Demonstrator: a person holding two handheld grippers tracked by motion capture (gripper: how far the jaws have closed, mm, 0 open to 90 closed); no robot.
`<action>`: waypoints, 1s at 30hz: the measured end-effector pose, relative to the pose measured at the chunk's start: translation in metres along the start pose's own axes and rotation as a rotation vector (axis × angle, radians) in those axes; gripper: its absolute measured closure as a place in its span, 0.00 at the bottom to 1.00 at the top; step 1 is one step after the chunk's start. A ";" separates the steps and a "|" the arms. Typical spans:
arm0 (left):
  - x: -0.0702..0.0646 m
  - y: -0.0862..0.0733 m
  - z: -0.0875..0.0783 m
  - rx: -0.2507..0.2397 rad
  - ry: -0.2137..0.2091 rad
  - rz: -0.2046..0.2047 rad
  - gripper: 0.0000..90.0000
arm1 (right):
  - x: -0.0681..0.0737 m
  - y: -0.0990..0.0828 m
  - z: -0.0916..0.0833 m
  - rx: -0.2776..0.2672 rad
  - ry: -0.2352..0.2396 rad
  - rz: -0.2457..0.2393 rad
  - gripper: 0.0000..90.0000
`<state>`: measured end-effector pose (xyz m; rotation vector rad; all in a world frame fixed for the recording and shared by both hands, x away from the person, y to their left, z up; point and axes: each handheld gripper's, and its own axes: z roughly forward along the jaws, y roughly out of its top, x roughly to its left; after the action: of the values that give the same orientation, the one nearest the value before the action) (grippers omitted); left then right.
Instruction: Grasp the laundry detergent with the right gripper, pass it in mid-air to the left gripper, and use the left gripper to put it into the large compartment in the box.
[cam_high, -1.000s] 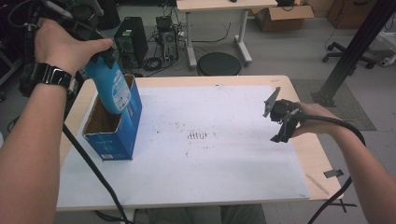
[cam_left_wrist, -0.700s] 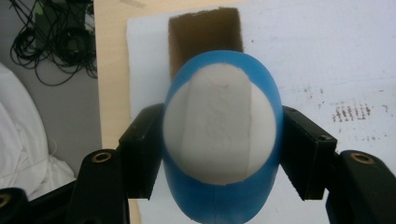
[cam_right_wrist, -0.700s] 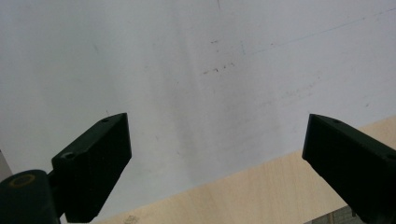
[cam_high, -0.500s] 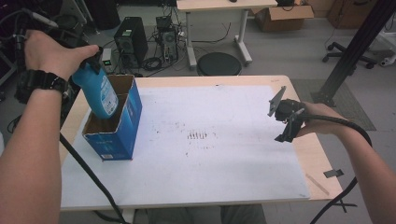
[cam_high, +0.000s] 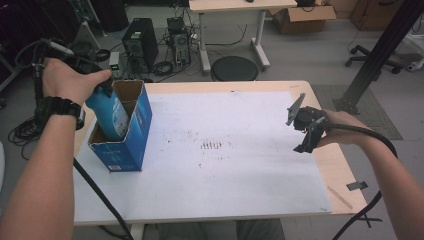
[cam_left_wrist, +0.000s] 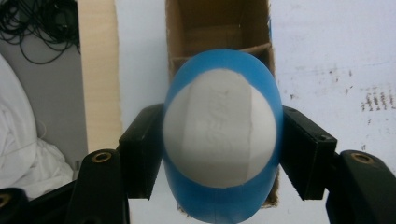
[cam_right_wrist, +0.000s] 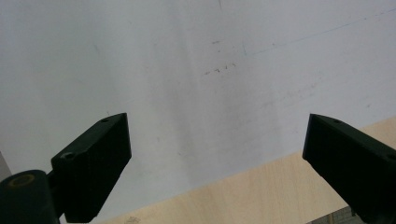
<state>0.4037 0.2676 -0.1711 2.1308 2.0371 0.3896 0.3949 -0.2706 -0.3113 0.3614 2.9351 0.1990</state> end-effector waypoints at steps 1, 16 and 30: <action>0.000 0.000 0.000 0.000 0.000 0.000 0.43 | 0.000 0.000 0.000 0.000 0.000 0.000 0.09; -0.001 -0.013 0.056 0.065 -0.012 -0.004 0.43 | 0.003 0.001 0.006 -0.018 0.034 0.002 0.08; -0.007 -0.017 0.085 0.096 -0.001 0.015 0.43 | 0.004 0.001 0.008 -0.018 0.041 0.003 0.08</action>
<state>0.4130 0.2666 -0.2572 2.2012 2.0799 0.2984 0.3927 -0.2675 -0.3200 0.3640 2.9715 0.2353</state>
